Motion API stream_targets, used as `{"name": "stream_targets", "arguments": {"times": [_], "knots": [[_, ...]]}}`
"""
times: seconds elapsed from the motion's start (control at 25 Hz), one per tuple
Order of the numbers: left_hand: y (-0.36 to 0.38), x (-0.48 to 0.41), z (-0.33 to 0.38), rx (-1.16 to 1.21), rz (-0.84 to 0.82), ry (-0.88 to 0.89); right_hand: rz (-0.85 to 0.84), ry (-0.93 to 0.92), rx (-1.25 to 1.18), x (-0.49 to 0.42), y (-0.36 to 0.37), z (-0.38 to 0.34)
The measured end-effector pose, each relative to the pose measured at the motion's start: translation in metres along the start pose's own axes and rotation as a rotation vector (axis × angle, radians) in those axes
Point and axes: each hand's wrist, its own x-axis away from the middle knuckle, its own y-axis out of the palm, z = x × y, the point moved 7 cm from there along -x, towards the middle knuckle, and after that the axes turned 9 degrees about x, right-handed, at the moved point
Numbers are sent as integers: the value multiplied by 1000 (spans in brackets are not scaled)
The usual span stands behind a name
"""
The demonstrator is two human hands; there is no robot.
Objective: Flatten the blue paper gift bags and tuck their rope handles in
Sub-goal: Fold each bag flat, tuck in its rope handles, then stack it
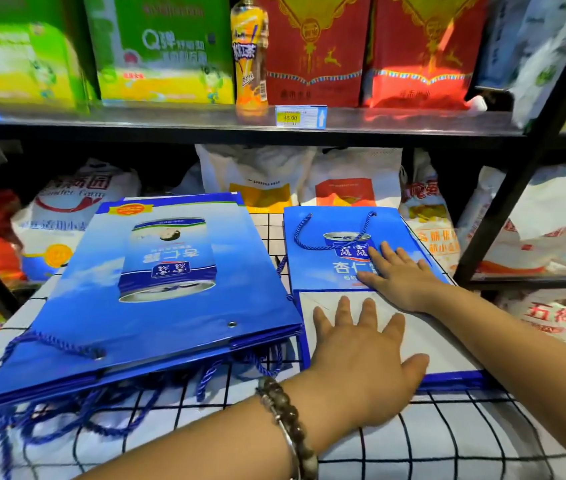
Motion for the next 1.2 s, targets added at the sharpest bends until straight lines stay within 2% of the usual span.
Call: {"name": "stream_targets", "arguments": {"times": [0.36,0.44,0.52,0.56,0.64,0.72,0.8,0.92,1.0,1.08,1.2], "knots": [[-5,-8,-3,-10,35,0,29,7,73,-7,-4,-2],[-15,6,3,-41,113,52,111,10,131,0,-17,-6],[-28,30,13,-54,227,163,295,-22,216,15,-38,-18],[-35,47,15,-45,284,229,401,-64,194,27,-50,-30],[-53,91,10,35,422,333,549,-171,-35,53,-70,-59],[-78,138,-8,143,549,404,614,-310,-288,84,-90,-95],[-107,177,-39,197,691,425,642,-489,-432,118,-110,-136],[-143,213,-107,166,737,219,526,-757,-445,154,-121,-198],[-151,218,-152,63,613,14,430,-845,-368,163,-114,-229],[-146,216,-181,-35,449,-124,396,-870,-321,162,-106,-248],[-142,209,-191,-141,387,-181,359,-822,-354,153,-94,-255]]}}
